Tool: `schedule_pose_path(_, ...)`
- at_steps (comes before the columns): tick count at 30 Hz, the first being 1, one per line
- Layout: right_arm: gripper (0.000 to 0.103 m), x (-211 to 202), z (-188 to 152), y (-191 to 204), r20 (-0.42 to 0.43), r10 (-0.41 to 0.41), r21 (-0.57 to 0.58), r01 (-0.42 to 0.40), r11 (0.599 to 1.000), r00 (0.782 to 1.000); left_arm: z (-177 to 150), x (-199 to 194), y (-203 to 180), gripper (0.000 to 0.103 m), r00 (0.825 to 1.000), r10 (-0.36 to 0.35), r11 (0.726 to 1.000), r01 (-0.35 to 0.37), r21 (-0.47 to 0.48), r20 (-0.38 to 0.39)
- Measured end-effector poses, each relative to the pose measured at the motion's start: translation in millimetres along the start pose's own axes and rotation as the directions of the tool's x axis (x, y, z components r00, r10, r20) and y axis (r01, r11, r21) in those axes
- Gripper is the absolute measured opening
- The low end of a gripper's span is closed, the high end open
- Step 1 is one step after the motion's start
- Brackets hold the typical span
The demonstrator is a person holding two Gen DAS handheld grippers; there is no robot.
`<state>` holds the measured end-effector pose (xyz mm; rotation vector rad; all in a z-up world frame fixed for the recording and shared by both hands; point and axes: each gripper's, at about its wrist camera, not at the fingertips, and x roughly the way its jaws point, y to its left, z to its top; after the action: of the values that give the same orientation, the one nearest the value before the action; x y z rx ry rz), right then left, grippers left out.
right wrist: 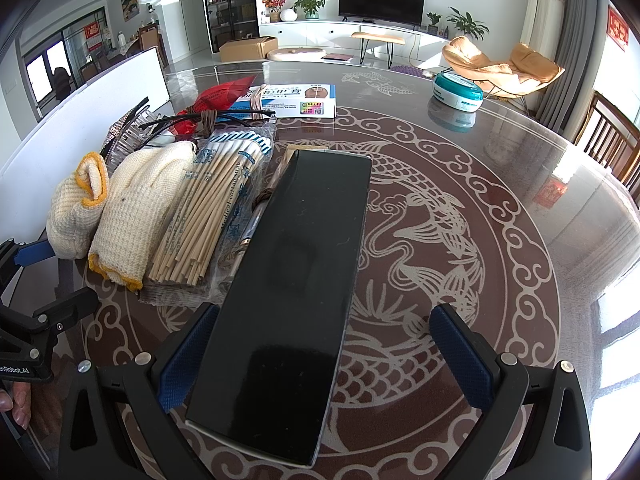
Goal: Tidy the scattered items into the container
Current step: 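Grasp the cream knit glove with the left tool and lift it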
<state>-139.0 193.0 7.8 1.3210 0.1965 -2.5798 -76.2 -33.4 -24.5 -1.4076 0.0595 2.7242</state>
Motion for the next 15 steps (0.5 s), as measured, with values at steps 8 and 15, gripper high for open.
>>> schedule_pose_path(8,0.103,0,0,-2,-0.001,0.005,-0.006,-0.005,1.000,1.000,1,1,1,0.103,1.000,-0.001,1.000,0.001,-0.001,0.000)
schedule_pose_path(15,0.103,-18,-25,-32,-0.003,-0.053,0.077,0.053,0.996,0.999,1,1,0,0.103,1.000,0.000,1.000,0.000,-0.001,0.000)
